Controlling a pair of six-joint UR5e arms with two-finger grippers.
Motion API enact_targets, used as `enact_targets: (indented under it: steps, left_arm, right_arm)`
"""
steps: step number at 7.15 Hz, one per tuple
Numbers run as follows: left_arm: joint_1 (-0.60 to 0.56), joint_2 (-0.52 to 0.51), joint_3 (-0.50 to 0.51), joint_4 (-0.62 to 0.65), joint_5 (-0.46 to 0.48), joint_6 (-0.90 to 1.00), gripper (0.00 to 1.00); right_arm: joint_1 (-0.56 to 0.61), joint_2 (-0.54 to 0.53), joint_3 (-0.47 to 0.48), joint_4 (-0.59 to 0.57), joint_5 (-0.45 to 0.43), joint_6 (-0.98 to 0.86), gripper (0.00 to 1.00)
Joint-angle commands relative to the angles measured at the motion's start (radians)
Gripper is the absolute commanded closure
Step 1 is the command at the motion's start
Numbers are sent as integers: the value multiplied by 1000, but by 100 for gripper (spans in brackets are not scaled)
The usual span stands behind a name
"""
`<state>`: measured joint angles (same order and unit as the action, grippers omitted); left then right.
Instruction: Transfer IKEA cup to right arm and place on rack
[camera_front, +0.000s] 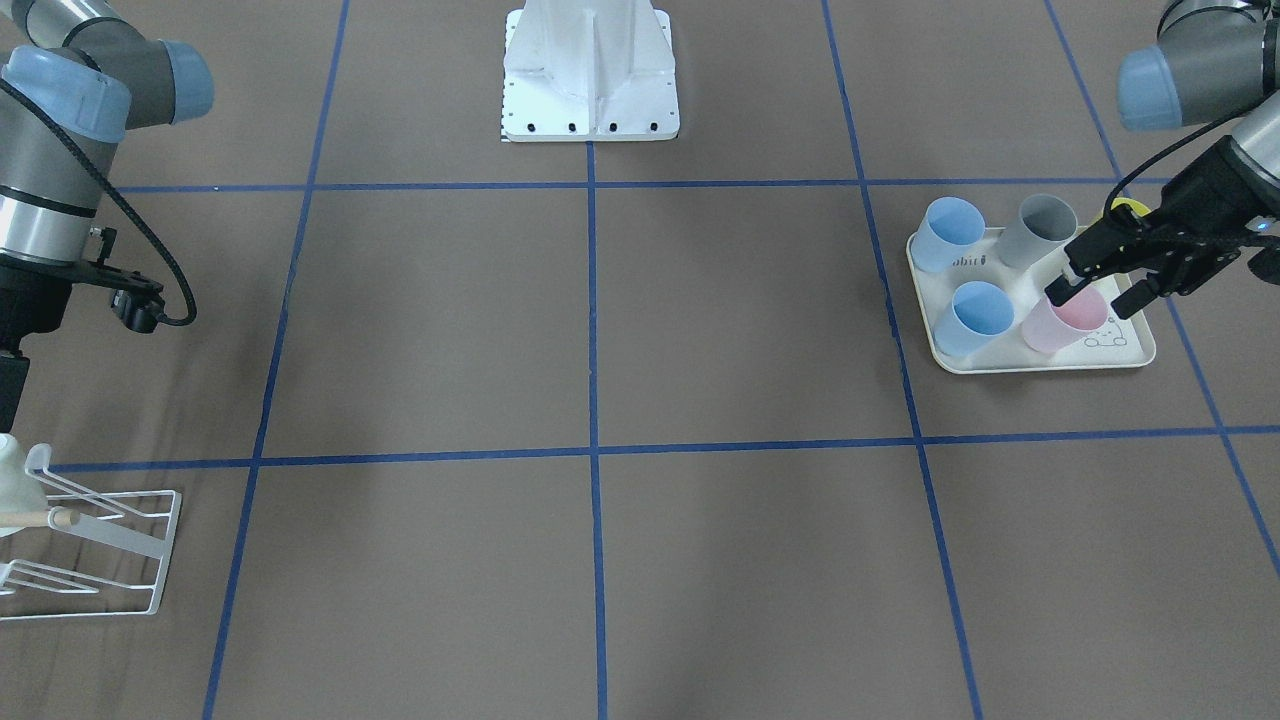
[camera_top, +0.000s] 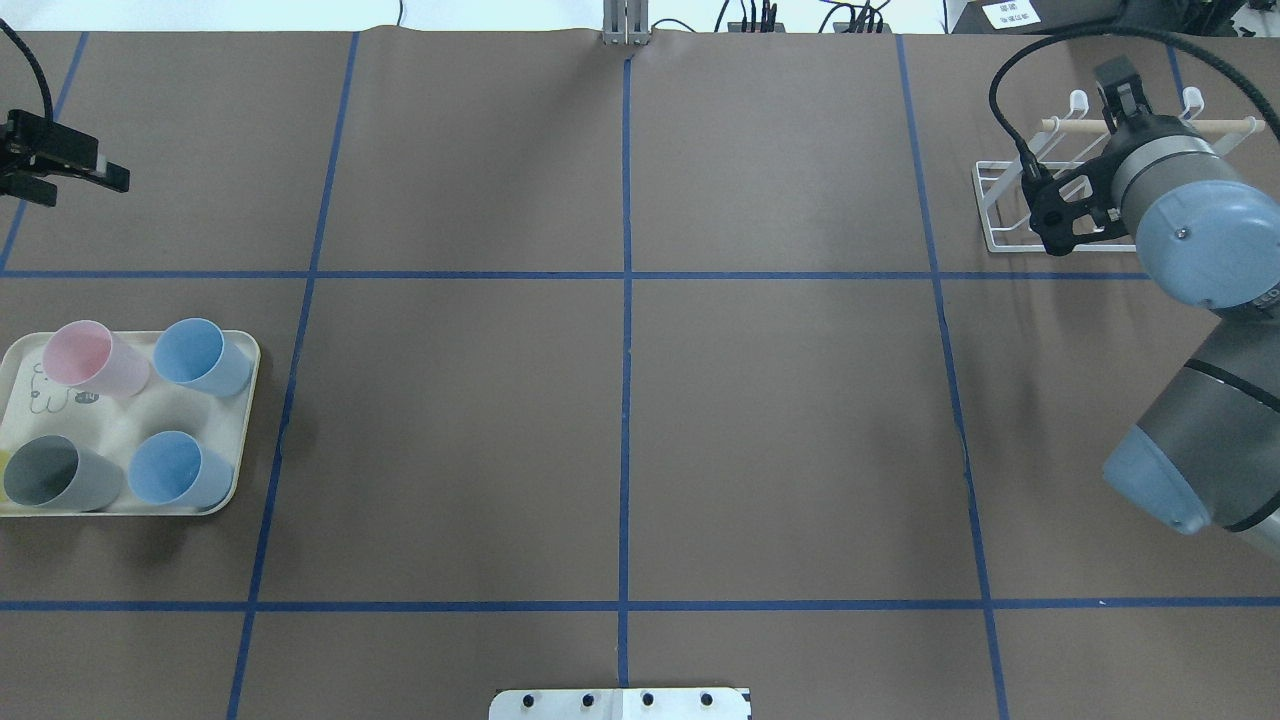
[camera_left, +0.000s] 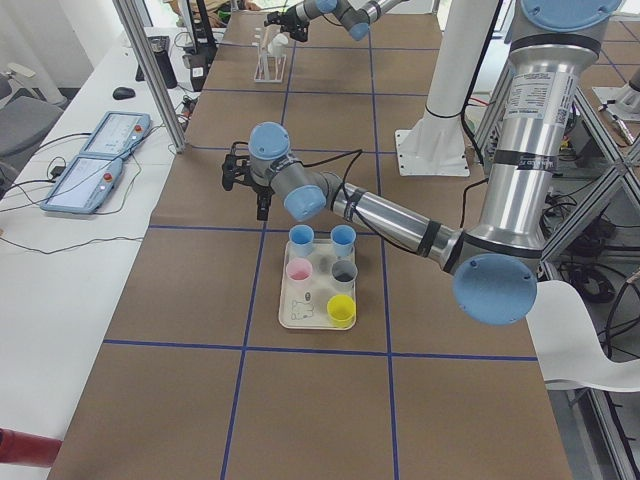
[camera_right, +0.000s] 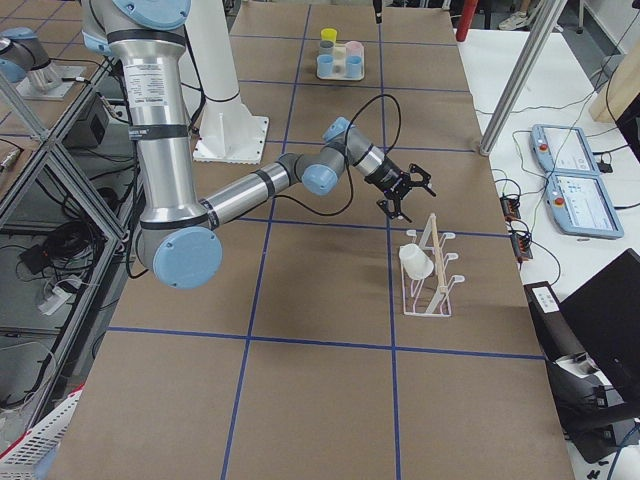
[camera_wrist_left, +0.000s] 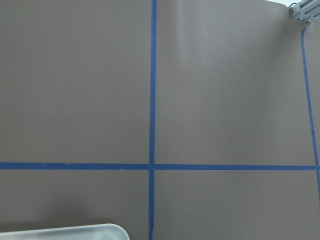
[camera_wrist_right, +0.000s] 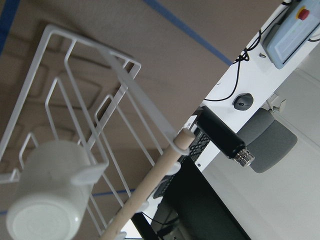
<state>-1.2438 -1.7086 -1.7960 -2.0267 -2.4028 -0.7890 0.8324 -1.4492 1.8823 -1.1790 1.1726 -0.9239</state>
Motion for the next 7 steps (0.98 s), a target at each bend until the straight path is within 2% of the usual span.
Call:
enact_targets:
  steps: [1, 2, 3, 4, 5, 6, 7]
  left_arm:
    - [-28, 73, 0, 77, 103, 234, 0]
    - [-28, 116, -2, 76, 129, 281, 0]
    - [-26, 176, -2, 65, 129, 321, 0]
    - [-23, 194, 6, 48, 129, 323, 0]
    - [-19, 193, 30, 31, 129, 321, 0]
    - [-16, 198, 77, -37, 129, 312, 0]
    - [24, 198, 133, -120, 131, 259, 0]
  right_arm:
    - [1, 3, 43, 4, 204, 485, 0]
    - [-1, 3, 64, 19, 273, 696, 0]
    - [-1, 1, 64, 92, 344, 929, 0]
    - [-1, 1, 67, 114, 410, 1096, 0]
    - [-1, 1, 69, 114, 483, 1132, 0]
    - [-1, 3, 73, 107, 548, 1163, 0]
    - [-1, 3, 83, 98, 553, 1206, 0]
